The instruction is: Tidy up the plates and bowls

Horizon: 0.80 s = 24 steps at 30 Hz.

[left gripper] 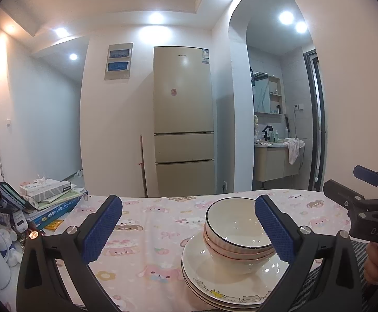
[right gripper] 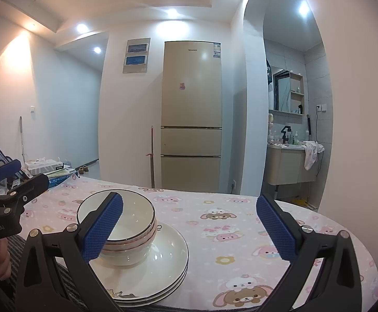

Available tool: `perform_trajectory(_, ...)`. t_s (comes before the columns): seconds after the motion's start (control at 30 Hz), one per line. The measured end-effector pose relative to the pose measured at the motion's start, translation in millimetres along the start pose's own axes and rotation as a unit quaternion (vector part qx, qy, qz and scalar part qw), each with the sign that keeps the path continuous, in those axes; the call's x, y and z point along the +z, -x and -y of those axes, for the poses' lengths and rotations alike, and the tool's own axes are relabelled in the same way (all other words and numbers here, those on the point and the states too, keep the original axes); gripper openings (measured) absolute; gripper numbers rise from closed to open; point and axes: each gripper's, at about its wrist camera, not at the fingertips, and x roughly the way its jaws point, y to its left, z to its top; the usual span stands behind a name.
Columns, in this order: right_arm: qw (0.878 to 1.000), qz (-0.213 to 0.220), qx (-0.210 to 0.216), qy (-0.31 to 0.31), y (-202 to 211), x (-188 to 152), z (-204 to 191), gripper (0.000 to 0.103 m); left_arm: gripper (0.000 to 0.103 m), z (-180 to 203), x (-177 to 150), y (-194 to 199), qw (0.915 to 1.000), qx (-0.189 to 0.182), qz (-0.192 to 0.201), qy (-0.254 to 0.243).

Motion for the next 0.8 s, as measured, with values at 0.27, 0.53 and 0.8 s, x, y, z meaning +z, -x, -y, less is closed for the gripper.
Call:
perform_trajectory(0.27,1.0,0.007,0.0,0.003,5.1,0.5,-2.5,0.103,0.103,5.0,-0.2,1.3,1.0,0.0,-0.001,-0.005)
perform_trajectory(0.53,1.0,0.002,-0.001,0.004,3.3,-0.4,-2.9,0.103,0.103,-0.7,1.7,-1.8,0.9999,-0.007,-0.008,0.009)
perform_trajectory(0.8,1.0,0.002,-0.003,0.005,2.3,-0.4,-2.6,0.103,0.103,0.6,1.5,-1.9,1.0,-0.003,-0.003,0.001)
